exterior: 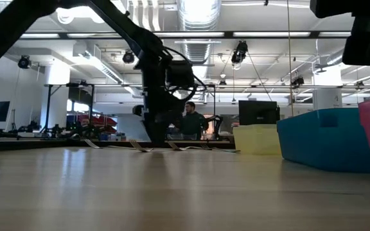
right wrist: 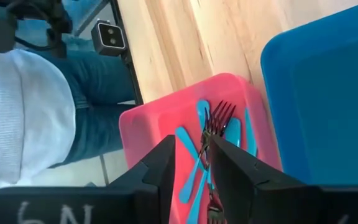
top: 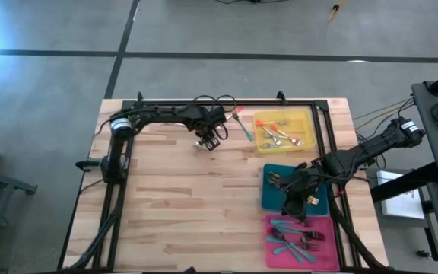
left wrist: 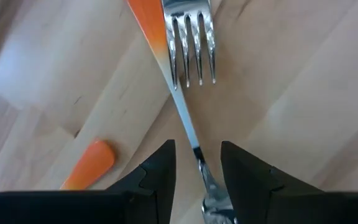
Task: Sort silverware by color (type)
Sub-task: Put the orange fork into the yellow bin
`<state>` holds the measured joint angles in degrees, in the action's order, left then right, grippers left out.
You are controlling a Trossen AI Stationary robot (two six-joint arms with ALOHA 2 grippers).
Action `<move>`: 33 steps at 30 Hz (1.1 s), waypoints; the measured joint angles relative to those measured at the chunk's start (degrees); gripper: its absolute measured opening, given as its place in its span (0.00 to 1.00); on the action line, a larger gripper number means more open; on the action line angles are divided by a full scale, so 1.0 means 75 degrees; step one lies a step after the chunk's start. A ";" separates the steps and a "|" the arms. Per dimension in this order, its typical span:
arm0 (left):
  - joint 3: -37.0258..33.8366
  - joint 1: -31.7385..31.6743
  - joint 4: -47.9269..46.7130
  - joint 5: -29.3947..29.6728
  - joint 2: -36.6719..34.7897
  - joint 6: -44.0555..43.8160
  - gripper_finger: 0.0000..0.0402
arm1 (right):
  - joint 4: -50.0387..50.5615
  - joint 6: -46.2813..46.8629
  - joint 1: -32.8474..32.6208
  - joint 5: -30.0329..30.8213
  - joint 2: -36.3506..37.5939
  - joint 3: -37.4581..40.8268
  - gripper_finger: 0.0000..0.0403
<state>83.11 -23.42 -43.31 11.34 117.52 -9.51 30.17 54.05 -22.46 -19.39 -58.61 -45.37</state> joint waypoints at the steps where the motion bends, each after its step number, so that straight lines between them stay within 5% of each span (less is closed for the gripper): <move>1: 0.0050 -0.0003 -0.0006 0.0014 0.0095 0.0001 0.28 | 0.0000 -0.0001 0.0000 -0.0001 0.0000 -0.0002 0.22; 9: 0.0055 -0.0125 0.0044 0.0134 0.0328 -0.0173 0.28 | 0.0002 -0.0006 0.0000 -0.0002 0.0000 -0.0002 0.20; 14: -0.0160 -0.0296 0.0258 -0.0576 0.0298 -0.0932 0.27 | 0.0005 0.0043 0.0000 -0.0005 0.0003 -0.0006 0.21; 23: -0.0597 -0.0468 0.0495 -0.1028 0.0290 -0.1266 0.02 | 0.0082 0.0369 0.0000 -0.0075 0.0147 -0.0010 0.19; 33: -0.0311 -0.0492 -0.0189 -0.1772 -0.0095 -0.0660 0.00 | 0.0367 0.0754 0.0052 0.0035 0.0512 -0.0010 0.19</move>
<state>80.77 -27.11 -44.73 -1.96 116.81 -14.46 32.92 59.71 -22.06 -19.12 -54.77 -45.45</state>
